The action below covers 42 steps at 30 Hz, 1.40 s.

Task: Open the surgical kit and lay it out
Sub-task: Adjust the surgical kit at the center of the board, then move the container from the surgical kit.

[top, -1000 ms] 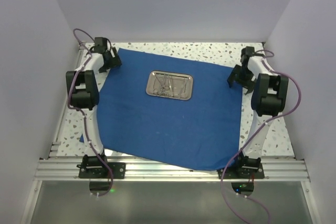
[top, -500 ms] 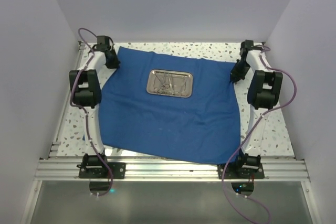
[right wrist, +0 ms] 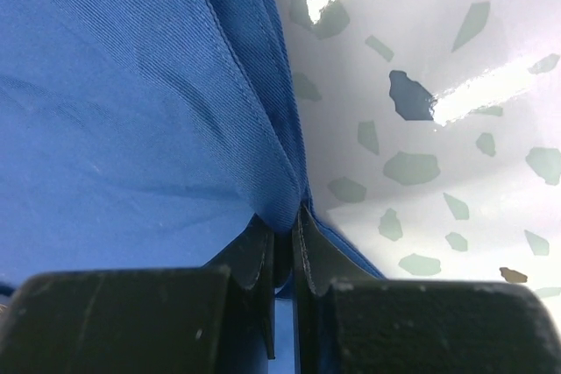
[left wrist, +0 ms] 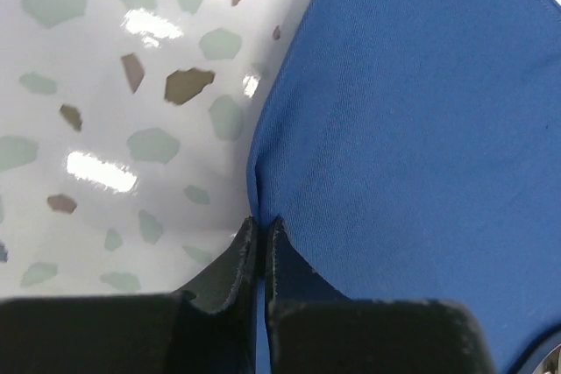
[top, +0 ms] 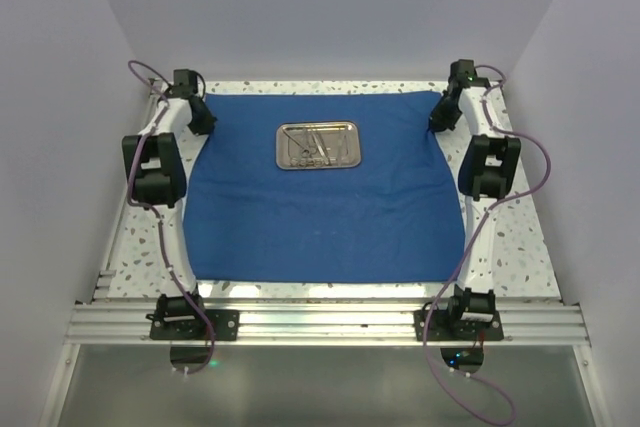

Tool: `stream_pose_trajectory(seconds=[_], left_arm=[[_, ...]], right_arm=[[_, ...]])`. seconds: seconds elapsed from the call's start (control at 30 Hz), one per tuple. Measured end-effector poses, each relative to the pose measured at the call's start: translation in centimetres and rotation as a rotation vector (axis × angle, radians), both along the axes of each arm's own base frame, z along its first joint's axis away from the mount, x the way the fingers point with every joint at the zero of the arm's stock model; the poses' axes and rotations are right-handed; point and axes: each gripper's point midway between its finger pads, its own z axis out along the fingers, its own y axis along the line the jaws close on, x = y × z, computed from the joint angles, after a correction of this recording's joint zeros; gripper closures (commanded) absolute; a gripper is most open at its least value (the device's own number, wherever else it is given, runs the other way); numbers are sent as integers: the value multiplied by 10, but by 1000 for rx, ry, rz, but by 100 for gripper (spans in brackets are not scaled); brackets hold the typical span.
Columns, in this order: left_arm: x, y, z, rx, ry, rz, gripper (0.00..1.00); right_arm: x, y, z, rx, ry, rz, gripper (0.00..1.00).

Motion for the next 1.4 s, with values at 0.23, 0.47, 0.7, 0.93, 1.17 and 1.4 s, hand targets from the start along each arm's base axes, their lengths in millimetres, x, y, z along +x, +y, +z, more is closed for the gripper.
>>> stream_pose_trajectory(seconds=[0.23,0.47,0.7,0.93,1.17,1.4], left_arm=[[-7,2,6,16,-2,8,32],[-4,19,38,66,-62,40,2],[3,-19,108,64,-219,-40,23],[-5,-171,85,-25,-204,-358,42],[-32,-246,10,-62,-54,-522,48],[-28,-234,14,-29,-53,-492,49]], right_arm=[[-4,-7,6,-59,-16,-12,2],[-16,-41,12,-125,8,-50,2],[-61,-36,56,-104,7,-51,2],[-116,1,93,-64,-19,16,2],[-169,20,68,-58,94,68,2],[-187,17,77,-69,89,78,2]])
